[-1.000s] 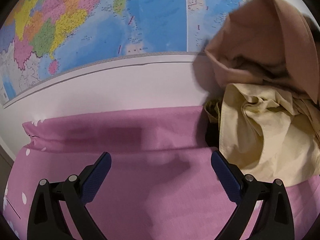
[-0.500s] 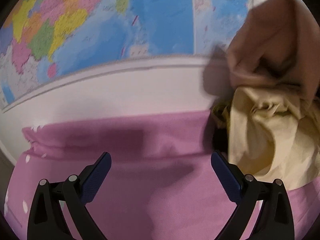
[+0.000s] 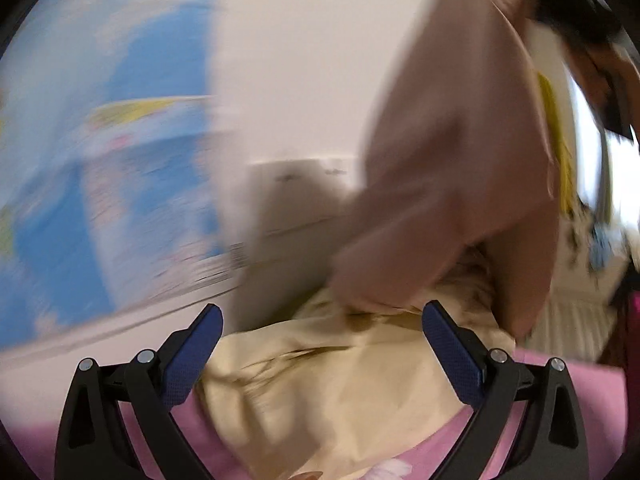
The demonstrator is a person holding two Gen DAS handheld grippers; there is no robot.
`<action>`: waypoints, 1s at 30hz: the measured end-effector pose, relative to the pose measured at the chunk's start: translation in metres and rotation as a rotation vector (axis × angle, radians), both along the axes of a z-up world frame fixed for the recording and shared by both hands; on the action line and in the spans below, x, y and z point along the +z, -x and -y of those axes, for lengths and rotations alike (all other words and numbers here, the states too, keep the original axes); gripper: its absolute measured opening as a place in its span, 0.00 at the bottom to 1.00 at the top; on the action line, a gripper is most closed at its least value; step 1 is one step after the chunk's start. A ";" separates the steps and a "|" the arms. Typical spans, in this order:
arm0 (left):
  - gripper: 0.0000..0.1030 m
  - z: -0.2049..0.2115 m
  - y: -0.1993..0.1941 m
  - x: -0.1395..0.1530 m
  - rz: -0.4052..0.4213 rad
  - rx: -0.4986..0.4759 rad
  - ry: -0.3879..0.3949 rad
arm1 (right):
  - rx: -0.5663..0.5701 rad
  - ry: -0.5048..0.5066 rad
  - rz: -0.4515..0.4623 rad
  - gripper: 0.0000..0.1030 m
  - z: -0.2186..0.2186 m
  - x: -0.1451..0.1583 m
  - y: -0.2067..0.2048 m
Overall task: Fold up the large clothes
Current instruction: 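Grasp the jacket with the left gripper while the right gripper holds it up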
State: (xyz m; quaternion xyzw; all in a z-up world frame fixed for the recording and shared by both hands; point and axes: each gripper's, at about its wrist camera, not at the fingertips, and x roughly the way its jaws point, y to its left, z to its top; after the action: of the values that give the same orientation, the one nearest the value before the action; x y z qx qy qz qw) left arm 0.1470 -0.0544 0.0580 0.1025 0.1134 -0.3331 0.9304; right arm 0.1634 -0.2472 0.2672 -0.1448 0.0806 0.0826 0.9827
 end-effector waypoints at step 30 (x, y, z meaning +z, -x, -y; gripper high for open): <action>0.11 -0.067 0.094 0.256 0.260 0.079 0.276 | 0.029 -0.102 0.272 0.10 0.042 0.133 0.190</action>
State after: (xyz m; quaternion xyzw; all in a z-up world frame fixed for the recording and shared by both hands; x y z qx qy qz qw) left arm 0.0529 0.0125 0.3142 0.0119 -0.0507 -0.2927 0.9548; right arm -0.0263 -0.2895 0.4003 -0.1056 -0.0599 0.0805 0.9893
